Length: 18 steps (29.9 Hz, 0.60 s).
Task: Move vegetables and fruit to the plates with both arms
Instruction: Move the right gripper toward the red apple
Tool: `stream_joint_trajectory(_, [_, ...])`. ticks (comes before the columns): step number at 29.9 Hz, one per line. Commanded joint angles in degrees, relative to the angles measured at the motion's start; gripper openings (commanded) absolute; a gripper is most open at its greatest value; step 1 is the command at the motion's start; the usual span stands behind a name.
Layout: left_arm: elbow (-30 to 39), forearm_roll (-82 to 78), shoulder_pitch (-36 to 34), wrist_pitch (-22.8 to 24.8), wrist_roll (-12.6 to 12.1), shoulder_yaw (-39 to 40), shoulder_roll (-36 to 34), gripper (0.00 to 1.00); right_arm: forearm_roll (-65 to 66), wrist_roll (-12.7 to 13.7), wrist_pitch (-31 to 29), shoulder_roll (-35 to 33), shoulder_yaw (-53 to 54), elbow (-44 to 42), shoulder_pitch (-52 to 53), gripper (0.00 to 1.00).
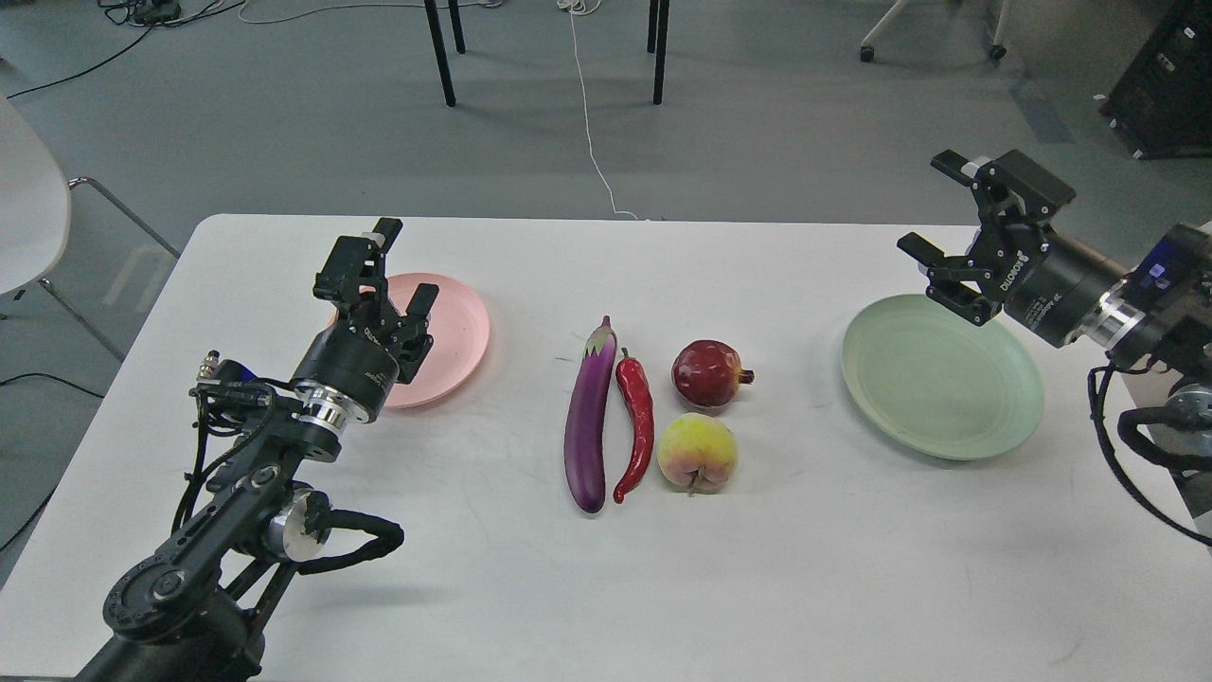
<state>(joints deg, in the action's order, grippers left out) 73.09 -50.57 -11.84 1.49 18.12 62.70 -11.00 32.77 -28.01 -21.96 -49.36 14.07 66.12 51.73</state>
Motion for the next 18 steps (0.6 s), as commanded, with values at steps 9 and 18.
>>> stream_joint_trajectory(9, [6.62,0.21,1.73,-0.18,2.98,0.05,-0.43,0.99,37.88,0.01,0.95,14.26,-41.12,-3.70,36.94,0.99])
stream_joint_trajectory(18, [7.77,0.21,4.10,-0.35,2.89,0.23,-0.69,0.99,44.31,0.01,8.33,28.95,-51.06,-12.41,36.69,0.99])
